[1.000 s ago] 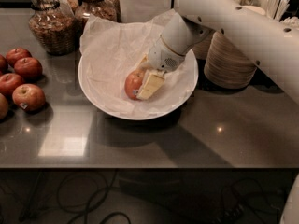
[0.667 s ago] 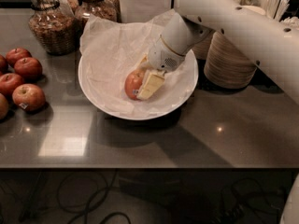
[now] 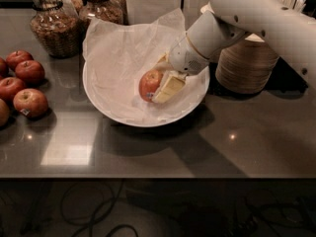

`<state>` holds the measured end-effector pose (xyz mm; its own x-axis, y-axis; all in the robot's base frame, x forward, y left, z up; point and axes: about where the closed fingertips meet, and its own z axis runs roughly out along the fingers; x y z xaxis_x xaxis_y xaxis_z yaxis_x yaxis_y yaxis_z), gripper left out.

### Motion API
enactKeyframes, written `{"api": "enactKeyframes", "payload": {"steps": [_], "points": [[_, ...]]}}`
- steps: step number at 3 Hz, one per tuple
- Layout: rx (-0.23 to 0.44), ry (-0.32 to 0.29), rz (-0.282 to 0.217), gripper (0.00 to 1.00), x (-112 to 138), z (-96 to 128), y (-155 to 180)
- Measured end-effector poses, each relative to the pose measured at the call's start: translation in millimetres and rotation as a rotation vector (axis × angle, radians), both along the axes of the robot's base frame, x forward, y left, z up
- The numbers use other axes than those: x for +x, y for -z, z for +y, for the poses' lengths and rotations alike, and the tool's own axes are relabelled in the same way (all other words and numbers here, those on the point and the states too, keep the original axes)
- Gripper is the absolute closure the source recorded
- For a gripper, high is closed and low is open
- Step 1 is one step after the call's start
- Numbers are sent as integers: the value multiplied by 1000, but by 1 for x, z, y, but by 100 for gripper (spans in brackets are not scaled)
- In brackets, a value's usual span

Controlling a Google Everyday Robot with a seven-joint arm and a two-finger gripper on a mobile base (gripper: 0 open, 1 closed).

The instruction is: Pick apple from white bowl

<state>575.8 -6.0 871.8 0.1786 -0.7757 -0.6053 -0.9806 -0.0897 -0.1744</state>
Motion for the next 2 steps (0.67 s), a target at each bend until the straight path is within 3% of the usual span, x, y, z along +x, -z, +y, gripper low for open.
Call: {"api": "enactKeyframes", "payload": {"steps": [2], "points": [[206, -41, -102, 100, -13, -14, -72]]}}
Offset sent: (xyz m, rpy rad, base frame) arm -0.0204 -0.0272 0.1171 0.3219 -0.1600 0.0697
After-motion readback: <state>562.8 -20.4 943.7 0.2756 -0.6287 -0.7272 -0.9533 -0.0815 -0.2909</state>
